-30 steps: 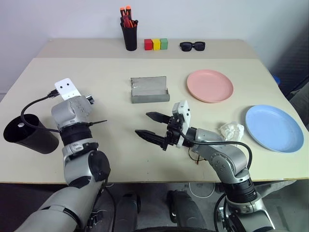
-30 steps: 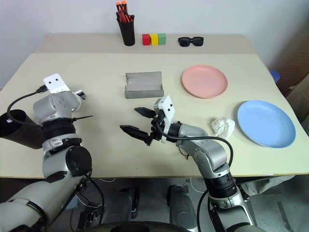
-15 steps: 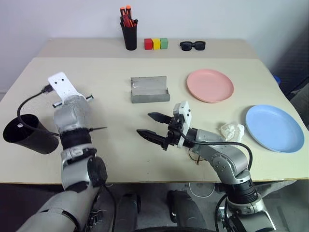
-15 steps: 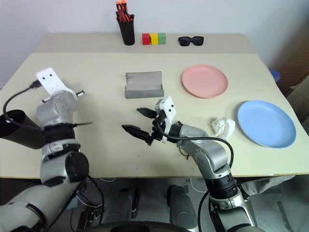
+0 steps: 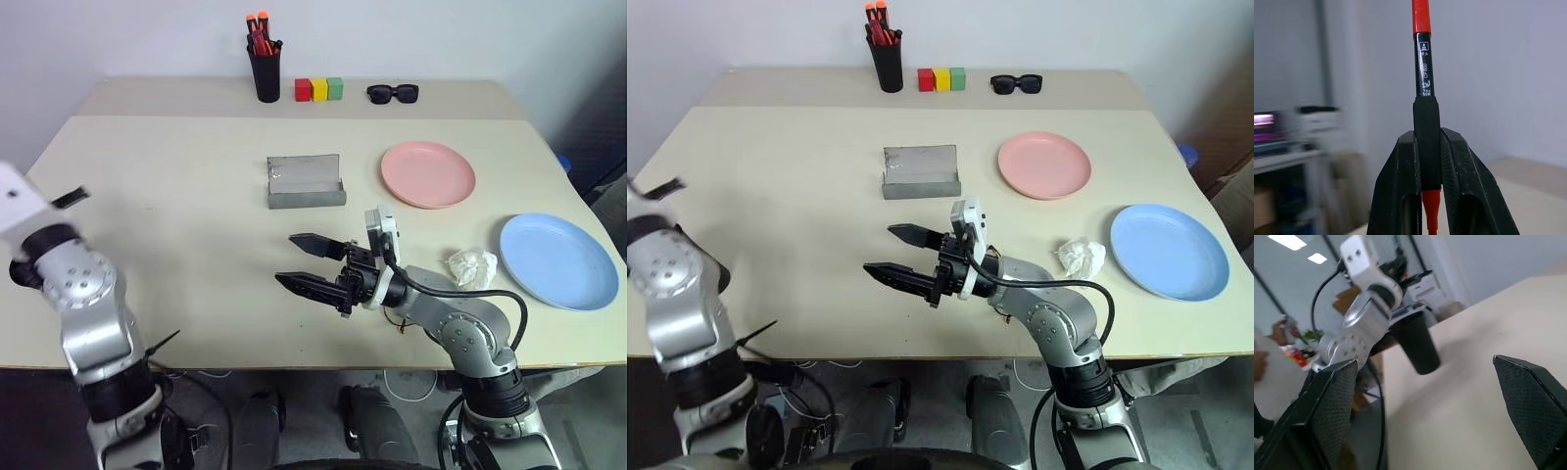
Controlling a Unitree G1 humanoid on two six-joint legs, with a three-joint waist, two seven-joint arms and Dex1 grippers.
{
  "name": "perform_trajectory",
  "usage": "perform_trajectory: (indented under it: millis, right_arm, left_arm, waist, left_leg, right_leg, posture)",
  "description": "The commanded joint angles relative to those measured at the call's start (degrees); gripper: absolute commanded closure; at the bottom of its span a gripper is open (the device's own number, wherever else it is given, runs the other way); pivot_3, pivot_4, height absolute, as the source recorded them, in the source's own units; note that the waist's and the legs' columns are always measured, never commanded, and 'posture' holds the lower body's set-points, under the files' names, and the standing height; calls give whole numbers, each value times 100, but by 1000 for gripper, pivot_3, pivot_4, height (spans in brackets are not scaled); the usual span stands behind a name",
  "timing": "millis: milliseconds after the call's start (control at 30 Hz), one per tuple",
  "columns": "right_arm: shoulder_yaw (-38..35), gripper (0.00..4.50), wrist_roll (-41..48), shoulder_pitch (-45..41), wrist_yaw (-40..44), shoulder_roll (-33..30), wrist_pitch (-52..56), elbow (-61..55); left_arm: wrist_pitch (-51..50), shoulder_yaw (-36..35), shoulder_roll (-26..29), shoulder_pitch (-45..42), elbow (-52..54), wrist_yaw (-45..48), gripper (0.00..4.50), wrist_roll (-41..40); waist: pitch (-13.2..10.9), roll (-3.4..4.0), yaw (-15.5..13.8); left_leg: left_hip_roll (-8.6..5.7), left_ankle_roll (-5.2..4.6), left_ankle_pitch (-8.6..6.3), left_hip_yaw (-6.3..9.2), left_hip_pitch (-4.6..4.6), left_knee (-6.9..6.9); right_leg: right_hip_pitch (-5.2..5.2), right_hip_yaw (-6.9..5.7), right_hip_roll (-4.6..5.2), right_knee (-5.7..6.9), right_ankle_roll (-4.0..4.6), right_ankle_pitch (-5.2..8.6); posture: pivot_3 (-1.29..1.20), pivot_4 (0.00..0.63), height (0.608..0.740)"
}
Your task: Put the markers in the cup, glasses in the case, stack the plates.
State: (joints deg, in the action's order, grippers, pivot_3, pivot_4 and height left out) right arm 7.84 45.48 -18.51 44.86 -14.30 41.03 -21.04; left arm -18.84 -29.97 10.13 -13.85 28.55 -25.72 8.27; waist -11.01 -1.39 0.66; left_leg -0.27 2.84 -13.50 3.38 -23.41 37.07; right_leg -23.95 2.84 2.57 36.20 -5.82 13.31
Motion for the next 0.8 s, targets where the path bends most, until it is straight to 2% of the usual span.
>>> perform_trajectory:
  millis: [33, 333, 800]
  right_arm:
    - [-2, 0, 212, -125, 122, 7, 47, -73]
    - [106, 0, 221, -223, 190, 46, 197, 49]
    - [70, 0, 240, -146, 68, 94, 216, -6]
  left_arm:
    - [-317, -126, -259, 359, 616, -89, 4462, 139]
    - [-282, -50, -747, 960, 637, -88, 4462, 174]
    - [-82, 136, -821, 968, 341, -7, 4462, 139]
  waist:
    - [1, -2, 2]
    - [2, -3, 20]
    - [2, -3, 23]
  left_leg:
    - [0, 0, 0, 1, 1, 1]
    - [3, -1, 0, 0, 4, 2]
    - [4, -1, -1, 0, 4, 2]
  right_leg:
    - [3, -1, 0, -1, 0, 0]
    - [4, -1, -7, -4, 20, 12]
    - [5, -1, -7, -5, 20, 13]
  posture:
    - [0, 150, 740]
    - [0, 150, 740]
    - [0, 150, 740]
